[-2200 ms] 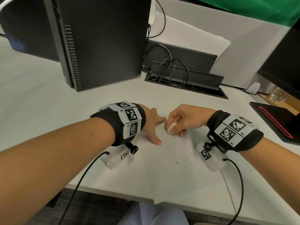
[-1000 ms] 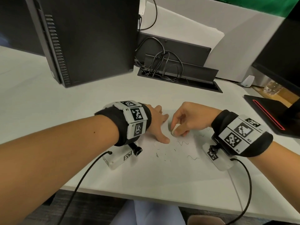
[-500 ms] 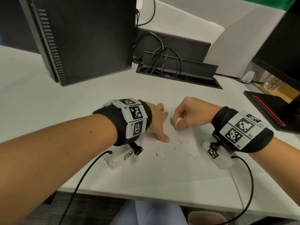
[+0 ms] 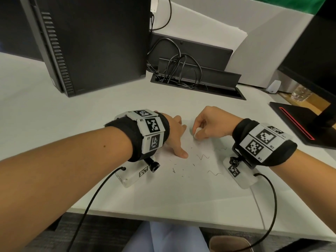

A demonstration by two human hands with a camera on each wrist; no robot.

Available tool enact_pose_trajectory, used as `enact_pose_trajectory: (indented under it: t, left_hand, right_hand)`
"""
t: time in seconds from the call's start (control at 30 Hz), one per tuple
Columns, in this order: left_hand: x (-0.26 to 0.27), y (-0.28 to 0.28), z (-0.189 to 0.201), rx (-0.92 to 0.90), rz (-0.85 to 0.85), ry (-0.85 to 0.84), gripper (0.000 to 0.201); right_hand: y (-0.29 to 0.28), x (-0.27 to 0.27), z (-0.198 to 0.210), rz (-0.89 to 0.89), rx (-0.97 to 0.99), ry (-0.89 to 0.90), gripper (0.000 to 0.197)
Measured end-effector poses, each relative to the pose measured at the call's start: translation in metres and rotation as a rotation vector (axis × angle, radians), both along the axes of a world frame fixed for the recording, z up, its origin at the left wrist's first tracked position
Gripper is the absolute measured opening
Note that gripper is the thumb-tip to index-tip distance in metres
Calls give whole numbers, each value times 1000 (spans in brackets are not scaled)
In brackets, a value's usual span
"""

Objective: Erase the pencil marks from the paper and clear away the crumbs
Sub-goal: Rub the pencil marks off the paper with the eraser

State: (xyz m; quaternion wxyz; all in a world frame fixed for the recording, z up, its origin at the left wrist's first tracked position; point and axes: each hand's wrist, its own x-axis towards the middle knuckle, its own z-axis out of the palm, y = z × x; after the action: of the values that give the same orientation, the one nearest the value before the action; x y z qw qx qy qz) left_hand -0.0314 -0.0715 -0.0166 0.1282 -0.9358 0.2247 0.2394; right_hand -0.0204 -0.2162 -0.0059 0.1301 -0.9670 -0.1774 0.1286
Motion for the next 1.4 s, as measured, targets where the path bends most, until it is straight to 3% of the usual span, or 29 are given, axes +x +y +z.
enact_pose_trajectory:
  t: [0.1, 0.23, 0.37, 0.5, 0.63, 0.77, 0.87, 1.03, 1.2, 1.33, 1.4]
  left_hand:
    - [0, 0, -1, 3, -6, -7, 98]
    - [1, 0, -1, -16, 1, -5, 98]
    - [1, -1, -1, -3, 5, -6, 98]
    - [-1, -1, 0, -22, 9, -11, 98]
    - [-2, -1, 0, -16, 4, -20, 97]
    - [-4, -1, 2, -43, 0, -18, 93]
    - [-4, -1, 1, -86, -11, 1, 90]
    - [-2, 3, 2, -135, -16, 36, 90]
    - [-3, -1, -2, -104, -6, -7, 91]
    - [-3, -2, 0, -91, -12, -7, 93]
    - [-3, -2, 0, -83, -9, -9, 94]
  right_hand:
    - [4, -5, -3, 61, 24, 75, 9]
    - [0, 3, 0, -3, -1, -42, 8]
    - [5, -5, -4, 59, 38, 76, 12]
    - [1, 2, -1, -10, 4, -28, 11]
    - [1, -4, -2, 35, 2, 35, 10]
    - [-9, 0, 2, 11, -96, -73, 16]
    - [-12, -1, 0, 24, -83, -52, 16]
    - [-15, 3, 3, -101, 23, -34, 17]
    - [-6, -9, 1, -12, 95, 156, 15]
    - [-11, -1, 2, -59, 8, -51, 11]
    - [-10, -2, 1, -57, 9, -16, 9]
